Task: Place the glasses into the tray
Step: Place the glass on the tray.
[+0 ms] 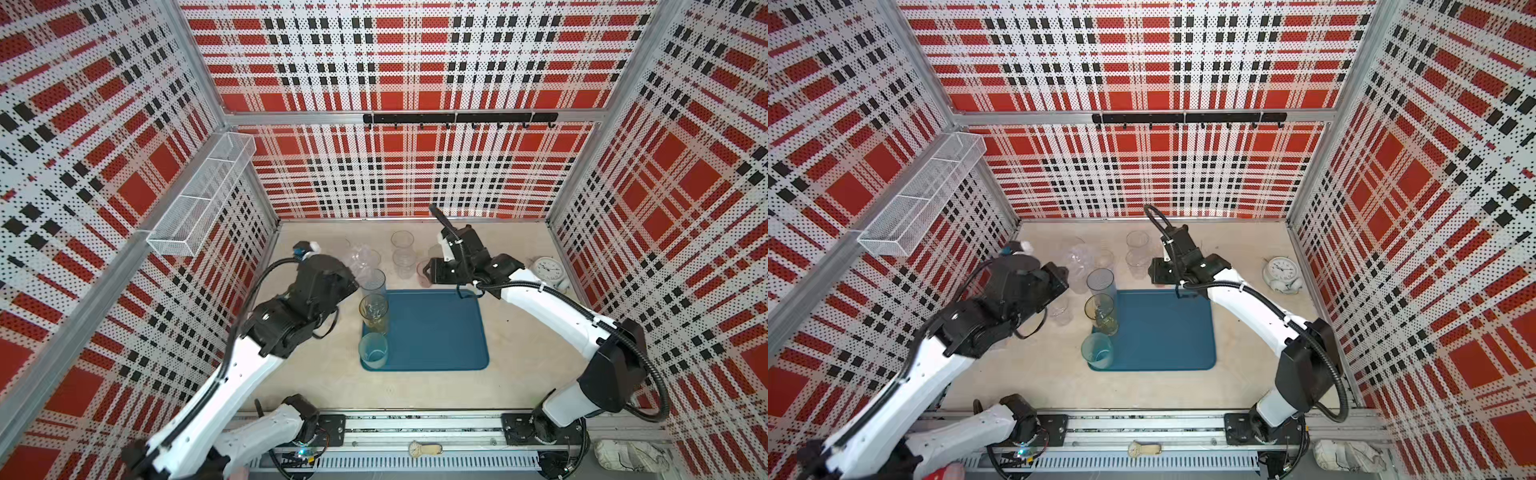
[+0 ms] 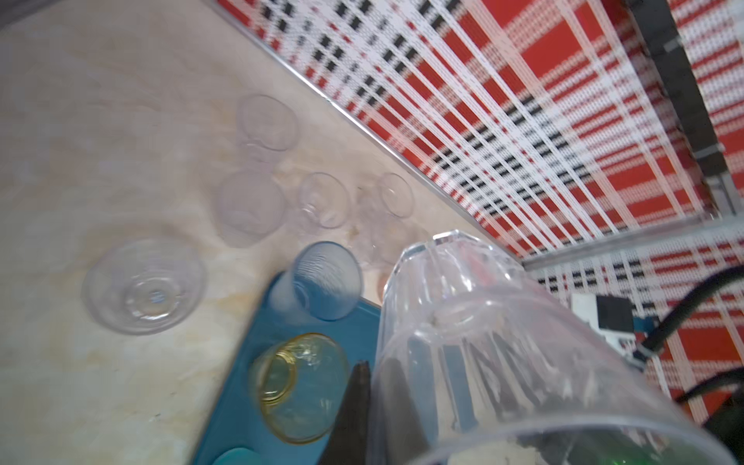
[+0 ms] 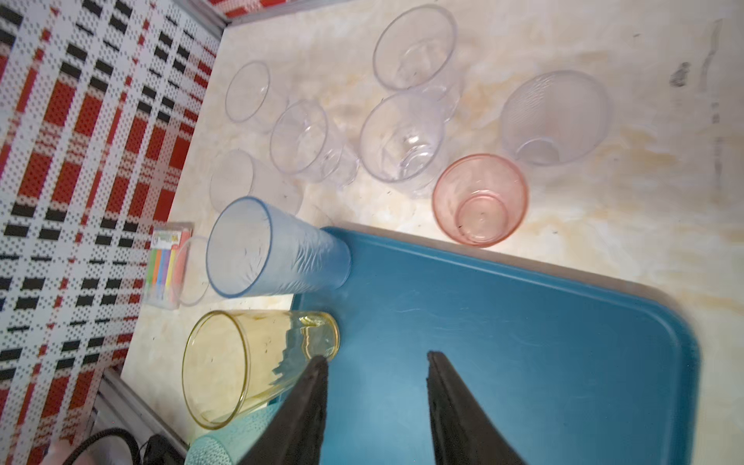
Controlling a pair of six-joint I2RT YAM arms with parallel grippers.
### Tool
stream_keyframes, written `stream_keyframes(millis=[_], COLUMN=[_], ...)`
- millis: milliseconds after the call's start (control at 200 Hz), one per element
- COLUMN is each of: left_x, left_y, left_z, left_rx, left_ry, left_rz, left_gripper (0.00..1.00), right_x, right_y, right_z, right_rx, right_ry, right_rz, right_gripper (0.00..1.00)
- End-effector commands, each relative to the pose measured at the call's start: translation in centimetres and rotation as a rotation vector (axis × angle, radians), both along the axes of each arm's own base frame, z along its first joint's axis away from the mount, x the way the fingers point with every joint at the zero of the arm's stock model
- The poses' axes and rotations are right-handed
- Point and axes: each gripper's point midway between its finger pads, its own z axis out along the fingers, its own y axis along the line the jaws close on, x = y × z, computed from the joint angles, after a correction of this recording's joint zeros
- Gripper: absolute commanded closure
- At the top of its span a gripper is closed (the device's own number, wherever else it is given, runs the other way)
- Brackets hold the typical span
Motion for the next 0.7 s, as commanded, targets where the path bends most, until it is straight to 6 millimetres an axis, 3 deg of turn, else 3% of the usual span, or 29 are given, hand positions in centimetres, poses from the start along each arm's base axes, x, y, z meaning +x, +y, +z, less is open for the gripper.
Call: stream_keyframes(millis=[0,155,291,376,476,696], left_x=[2.3,2.8,2.4,2.3,2.1,1.9], left_y=[-6.2,-13.9,-16.2,-16.8,-17.2,-16.7], left_z=[-0.3,-6.4,-11.6,-14.1,-16.8,-20.8], left_rx=[0.087,0.122,0.185,0.226,0.282,0.363], left_ry=[-0.034,0.066,0.152,0.195,0.249,0.33], left_rz=[-0.113,-0.314,-0.393,-0.43,-0.472,-0.501], left_gripper=[1.0,1.0,1.0,1.0,1.0,1.0], right_x=[0.5,0.7,0.4,0.2,-0.1,-1.2], right_y=[-4.1,-9.8,-13.1,-13.2,-11.8,-9.4], right_z=[2.5,2.8,1.8,0.7,-1.2,-4.2], right_rx=[0.02,0.007,-0.01,-0.039,-0.043,-0.079], right_ry=[-0.041,-0.043,-0.024,0.002,0.05,0.114], right_rz=[-0.096,-0.227,-0.29,-0.272,-0.224,-0.153], right_gripper=[0.56,0.56,0.56,0.56,0.56,0.56])
